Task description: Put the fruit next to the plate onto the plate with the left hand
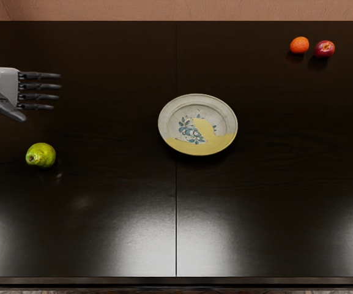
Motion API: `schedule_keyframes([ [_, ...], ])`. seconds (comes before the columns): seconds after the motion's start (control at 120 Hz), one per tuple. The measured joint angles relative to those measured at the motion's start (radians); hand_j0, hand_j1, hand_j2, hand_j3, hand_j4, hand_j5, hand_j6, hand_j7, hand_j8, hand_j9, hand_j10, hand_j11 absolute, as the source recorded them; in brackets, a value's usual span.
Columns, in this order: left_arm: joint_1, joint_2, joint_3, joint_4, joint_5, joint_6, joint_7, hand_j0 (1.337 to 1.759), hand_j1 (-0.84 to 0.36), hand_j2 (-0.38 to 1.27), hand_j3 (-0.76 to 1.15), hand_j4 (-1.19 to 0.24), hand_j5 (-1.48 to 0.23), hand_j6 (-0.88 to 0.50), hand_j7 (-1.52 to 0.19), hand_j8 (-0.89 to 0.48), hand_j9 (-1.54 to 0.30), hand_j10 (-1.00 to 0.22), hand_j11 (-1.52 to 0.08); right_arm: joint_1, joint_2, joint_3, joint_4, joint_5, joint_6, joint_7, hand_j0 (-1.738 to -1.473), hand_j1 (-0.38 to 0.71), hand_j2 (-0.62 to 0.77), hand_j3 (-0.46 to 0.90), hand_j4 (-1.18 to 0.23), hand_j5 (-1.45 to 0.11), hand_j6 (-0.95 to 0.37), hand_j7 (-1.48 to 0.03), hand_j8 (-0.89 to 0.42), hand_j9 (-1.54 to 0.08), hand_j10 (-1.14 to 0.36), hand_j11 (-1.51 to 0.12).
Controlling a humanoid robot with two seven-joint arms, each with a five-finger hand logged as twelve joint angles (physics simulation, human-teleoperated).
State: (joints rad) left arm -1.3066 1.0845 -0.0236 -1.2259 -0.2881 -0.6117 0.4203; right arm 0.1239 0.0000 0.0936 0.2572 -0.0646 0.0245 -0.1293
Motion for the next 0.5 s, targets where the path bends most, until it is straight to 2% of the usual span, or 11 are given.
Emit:
schedule_keyframes([
  [0.167,-0.003,-0.004,0.0,-0.002,-0.001,0.0,0.0,1.658,0.35,0.0,0.0,0.0,0.0,0.0,0.0,0.0,0.0,0.0,0.0,0.0,0.0,-0.003,0.0,-0.001,0.006,-0.001,-1.658,-0.32,-0.01,0.0,-0.03,-0.04,-0.03,-0.04,-0.03,-0.04,-0.03,-0.04],
  [0.267,-0.012,-0.046,0.0,-0.002,0.027,0.0,0.002,1.658,0.35,0.0,0.0,0.0,0.0,0.0,0.0,0.0,0.0,0.0,0.0,0.0,0.0,-0.003,-0.002,-0.001,0.007,-0.001,-1.658,-0.32,-0.01,0.0,-0.03,-0.04,-0.03,-0.04,-0.03,-0.04,-0.03,-0.04],
  [0.367,-0.033,-0.091,-0.001,-0.003,0.117,0.0,0.003,1.658,0.35,0.0,0.0,0.0,0.0,0.0,0.0,0.0,0.0,0.0,0.0,0.0,0.0,-0.003,-0.004,-0.001,0.007,-0.001,-1.658,-0.32,-0.01,0.0,-0.03,-0.04,-0.03,-0.04,-0.03,-0.04,-0.03,-0.04],
  [0.5,-0.078,-0.122,-0.007,-0.008,0.313,0.0,0.004,1.658,0.35,0.0,0.0,0.0,0.0,0.0,0.0,0.0,0.0,0.0,0.0,0.0,0.0,-0.003,-0.006,-0.001,0.008,-0.001,-1.658,-0.32,-0.01,0.0,-0.03,-0.04,-0.03,-0.04,-0.03,-0.04,-0.03,-0.04],
])
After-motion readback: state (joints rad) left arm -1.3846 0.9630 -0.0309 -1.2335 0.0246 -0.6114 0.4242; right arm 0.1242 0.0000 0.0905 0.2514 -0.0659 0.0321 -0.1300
